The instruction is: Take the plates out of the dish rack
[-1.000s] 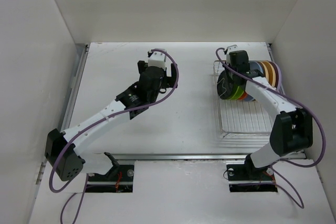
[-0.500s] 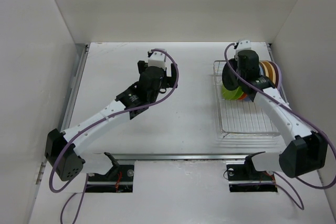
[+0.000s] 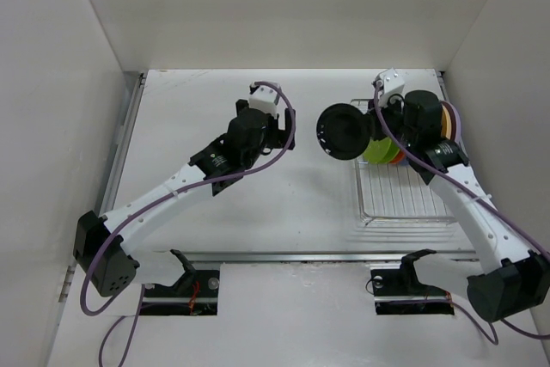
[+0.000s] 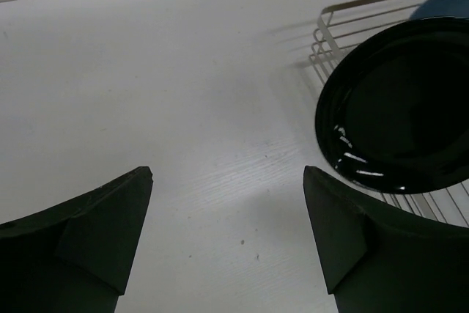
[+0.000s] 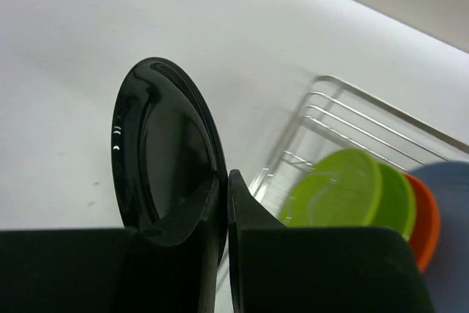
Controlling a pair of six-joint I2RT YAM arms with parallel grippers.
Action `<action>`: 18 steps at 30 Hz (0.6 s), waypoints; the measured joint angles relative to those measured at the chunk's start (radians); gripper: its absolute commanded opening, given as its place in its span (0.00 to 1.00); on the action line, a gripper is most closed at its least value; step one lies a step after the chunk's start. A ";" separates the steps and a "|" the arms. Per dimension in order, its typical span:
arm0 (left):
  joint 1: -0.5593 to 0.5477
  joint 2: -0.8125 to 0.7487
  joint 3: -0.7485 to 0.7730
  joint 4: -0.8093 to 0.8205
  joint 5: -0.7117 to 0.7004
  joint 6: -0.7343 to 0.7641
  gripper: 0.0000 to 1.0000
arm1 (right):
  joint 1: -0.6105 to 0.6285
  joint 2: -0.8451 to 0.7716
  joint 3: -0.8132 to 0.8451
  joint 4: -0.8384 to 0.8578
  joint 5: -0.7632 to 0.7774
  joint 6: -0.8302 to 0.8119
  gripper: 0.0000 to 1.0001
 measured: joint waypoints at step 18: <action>0.000 0.076 0.000 0.013 0.390 0.067 0.34 | 0.000 0.013 -0.035 -0.022 -0.470 0.009 0.00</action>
